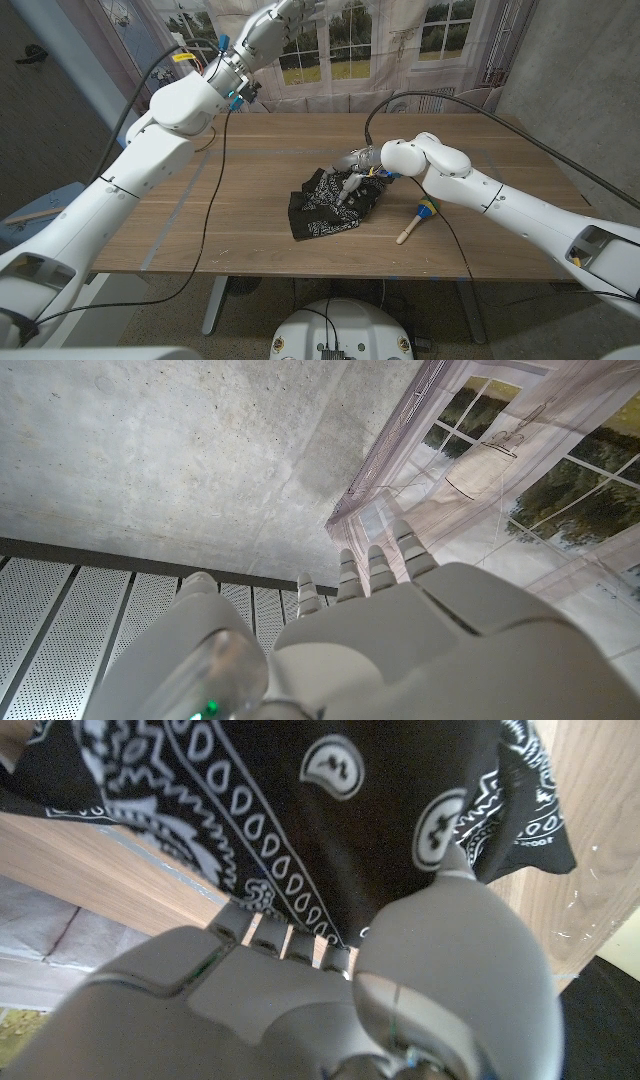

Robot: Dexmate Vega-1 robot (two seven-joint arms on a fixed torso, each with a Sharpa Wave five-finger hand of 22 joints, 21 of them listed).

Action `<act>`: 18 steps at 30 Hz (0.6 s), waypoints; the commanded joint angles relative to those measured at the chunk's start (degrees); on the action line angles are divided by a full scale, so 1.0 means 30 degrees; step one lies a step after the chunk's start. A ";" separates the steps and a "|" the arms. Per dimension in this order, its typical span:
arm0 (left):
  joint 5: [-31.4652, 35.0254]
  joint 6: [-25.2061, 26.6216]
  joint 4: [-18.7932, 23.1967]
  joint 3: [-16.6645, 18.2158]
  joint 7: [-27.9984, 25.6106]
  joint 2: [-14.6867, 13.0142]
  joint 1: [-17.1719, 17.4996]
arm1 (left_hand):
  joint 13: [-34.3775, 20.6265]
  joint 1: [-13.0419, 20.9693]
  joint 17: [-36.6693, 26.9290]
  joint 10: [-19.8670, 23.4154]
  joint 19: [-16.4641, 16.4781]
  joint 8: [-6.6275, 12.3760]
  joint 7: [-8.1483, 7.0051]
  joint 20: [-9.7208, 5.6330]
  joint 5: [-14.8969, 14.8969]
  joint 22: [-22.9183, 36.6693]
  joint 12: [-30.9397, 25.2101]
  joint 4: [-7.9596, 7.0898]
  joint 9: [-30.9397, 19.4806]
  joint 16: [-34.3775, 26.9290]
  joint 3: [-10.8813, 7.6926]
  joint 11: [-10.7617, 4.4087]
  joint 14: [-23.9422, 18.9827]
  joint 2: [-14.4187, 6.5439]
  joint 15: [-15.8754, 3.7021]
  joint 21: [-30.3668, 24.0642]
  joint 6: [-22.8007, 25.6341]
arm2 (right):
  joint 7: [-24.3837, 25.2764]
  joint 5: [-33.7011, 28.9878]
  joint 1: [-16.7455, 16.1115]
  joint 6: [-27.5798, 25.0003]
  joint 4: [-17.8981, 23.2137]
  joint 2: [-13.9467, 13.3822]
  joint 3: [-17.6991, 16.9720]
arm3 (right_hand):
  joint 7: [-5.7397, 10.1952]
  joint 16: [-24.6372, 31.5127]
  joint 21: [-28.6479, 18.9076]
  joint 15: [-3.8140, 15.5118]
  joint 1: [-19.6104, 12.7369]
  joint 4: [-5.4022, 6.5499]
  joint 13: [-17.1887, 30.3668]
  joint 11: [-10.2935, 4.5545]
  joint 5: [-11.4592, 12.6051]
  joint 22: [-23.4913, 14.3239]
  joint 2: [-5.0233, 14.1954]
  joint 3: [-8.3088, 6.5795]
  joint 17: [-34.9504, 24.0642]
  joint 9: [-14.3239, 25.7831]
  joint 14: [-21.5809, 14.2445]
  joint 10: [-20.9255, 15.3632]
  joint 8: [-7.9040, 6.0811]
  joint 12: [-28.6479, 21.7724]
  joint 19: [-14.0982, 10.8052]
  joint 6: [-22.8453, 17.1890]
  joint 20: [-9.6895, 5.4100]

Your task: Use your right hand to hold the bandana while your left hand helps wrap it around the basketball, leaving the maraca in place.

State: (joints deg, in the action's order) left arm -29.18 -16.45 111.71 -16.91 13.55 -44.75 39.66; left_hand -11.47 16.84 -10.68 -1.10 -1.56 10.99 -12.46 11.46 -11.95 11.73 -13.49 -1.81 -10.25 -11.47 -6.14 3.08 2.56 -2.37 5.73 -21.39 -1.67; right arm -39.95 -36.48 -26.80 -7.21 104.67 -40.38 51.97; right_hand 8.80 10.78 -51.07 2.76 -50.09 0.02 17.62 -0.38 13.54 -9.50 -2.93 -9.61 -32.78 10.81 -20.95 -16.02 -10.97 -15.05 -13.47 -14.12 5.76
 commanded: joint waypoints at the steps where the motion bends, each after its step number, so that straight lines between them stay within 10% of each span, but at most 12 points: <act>1: -0.0006 -0.0109 -0.0116 -0.0016 0.0111 -0.0022 -0.0018 | -0.0019 0.0055 -0.0049 -0.0114 0.0008 -0.0079 -0.0023 0.0063 -0.0076 0.0052 0.0089 0.0117 -0.0034 0.0062 0.0046 0.0093 0.0097 -0.0042 0.0033 0.0025 -0.0144 | 0.2905 0.1333 -0.1247 0.0793 0.0414 -0.0624 -0.1532 | 0.0011 -0.0030 0.1567 -0.0308 0.1899 0.0867 -0.0117 0.0094 0.0427 -0.0091 -0.0174 0.1498 0.0537 0.0107 0.2364 0.1437 0.0093 0.0879 0.1913 0.0891 0.0142; 6: -0.0082 -0.0210 -0.0111 0.0072 0.0156 -0.0092 0.0103 | -0.0019 0.0055 -0.0049 -0.0100 0.0010 -0.0086 -0.0025 0.0075 -0.0077 0.0052 0.0090 0.0131 -0.0034 0.0072 0.0048 0.0154 0.0117 -0.0050 0.0033 0.0036 -0.0165 | 0.4015 0.3595 -0.1775 0.1707 -0.0252 -0.0633 -0.2541 | -0.0471 0.0016 0.3252 -0.1484 0.4339 0.2090 -0.0272 0.0663 0.1020 -0.0120 -0.0439 0.2941 0.1086 0.0127 0.4613 0.2789 0.0143 0.1245 0.3758 0.2158 0.0996; 18: -0.0203 -0.0448 0.0022 0.0312 0.0191 -0.0278 0.0468 | -0.0019 0.0065 -0.0048 -0.0087 0.0016 -0.0102 -0.0027 0.0046 -0.0081 0.0051 0.0097 0.0160 -0.0034 0.0074 0.0049 0.0157 0.0117 -0.0066 0.0013 0.0053 -0.0215 | 0.5556 0.6921 -0.2220 0.3173 -0.1682 -0.0392 -0.3337 | -0.1057 0.0334 0.5264 -0.2386 0.7783 0.3140 -0.0453 0.1253 0.1829 -0.0165 -0.0767 0.4991 0.1621 0.0100 0.5549 0.3434 0.0335 0.1172 0.5708 0.4056 0.2116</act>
State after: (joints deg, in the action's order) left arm -29.36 -17.22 111.48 -16.56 13.94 -45.12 40.24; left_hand -11.48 16.84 -10.68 -1.10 -1.56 10.76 -12.24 11.46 -11.95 11.74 -13.49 -1.57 -10.25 -11.47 -5.89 3.08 2.55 -2.37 5.74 -21.39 -1.89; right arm -28.84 -22.98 -31.74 -1.13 101.87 -41.73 44.43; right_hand 6.49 11.56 -36.23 -3.69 -28.35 9.16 16.21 2.99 18.43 -9.75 -5.12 4.30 -28.09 11.11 -4.86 -6.31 -10.24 -11.43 2.66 -4.09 11.91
